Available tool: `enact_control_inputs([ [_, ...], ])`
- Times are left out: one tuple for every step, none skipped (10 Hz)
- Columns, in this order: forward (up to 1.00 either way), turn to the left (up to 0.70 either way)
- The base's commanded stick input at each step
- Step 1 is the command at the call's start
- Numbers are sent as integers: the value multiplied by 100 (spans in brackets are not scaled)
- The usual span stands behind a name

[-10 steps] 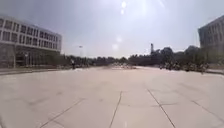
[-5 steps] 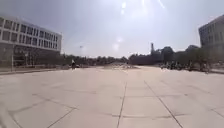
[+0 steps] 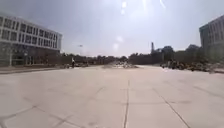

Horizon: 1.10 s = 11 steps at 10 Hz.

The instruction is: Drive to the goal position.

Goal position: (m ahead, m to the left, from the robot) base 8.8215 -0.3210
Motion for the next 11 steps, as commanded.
enact_control_inputs([
  [70, 0],
  [70, 0],
  [70, 0],
  [70, 0],
  [70, 0],
  [70, 0],
  [70, 0],
  [70, 0],
  [70, 0],
  [70, 0],
  [70, 0],
])
